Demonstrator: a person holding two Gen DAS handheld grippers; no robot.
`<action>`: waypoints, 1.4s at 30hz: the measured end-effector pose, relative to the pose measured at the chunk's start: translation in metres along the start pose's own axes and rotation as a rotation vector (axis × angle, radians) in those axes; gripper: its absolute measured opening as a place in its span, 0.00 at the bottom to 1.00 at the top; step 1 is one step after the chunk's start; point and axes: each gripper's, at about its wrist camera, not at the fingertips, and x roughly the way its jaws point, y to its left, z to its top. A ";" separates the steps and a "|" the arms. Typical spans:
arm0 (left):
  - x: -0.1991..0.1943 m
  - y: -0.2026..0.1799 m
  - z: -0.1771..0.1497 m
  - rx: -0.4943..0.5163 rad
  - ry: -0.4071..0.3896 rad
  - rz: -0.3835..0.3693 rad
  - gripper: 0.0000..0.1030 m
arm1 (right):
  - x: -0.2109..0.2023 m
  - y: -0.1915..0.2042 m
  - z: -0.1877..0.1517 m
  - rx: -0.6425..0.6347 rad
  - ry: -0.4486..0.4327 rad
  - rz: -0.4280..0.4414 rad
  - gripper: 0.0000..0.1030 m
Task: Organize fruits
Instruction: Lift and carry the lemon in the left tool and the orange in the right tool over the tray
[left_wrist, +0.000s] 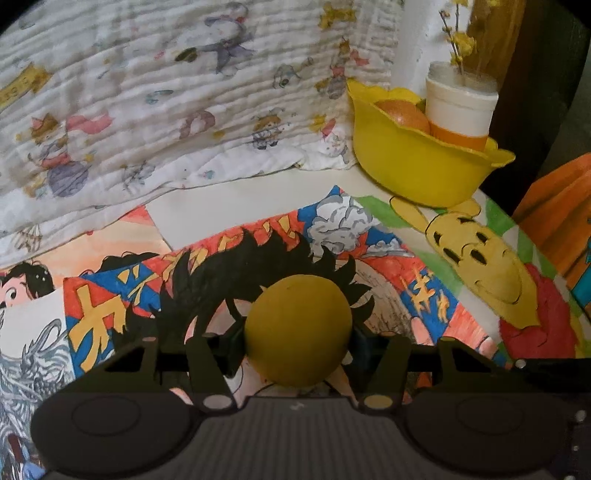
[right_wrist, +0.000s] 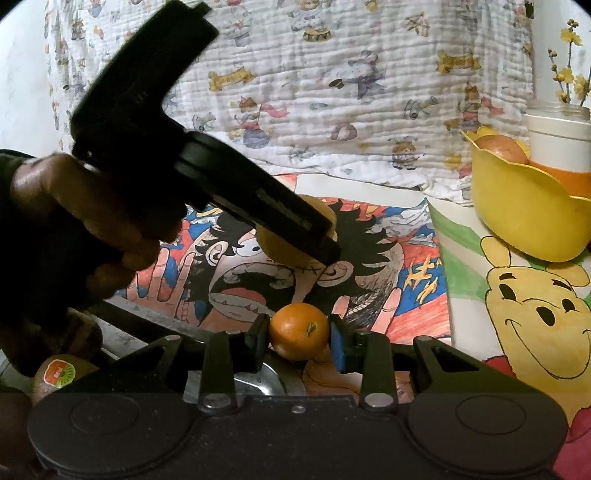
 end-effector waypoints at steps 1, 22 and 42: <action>-0.004 0.001 0.000 -0.012 -0.006 -0.005 0.58 | -0.002 0.000 -0.001 0.000 -0.003 0.000 0.35; -0.094 -0.026 -0.051 0.022 -0.053 -0.014 0.58 | -0.073 0.036 -0.032 -0.078 -0.040 0.030 0.35; -0.100 -0.066 -0.098 0.206 0.048 -0.013 0.58 | -0.111 0.064 -0.076 -0.199 0.024 0.058 0.35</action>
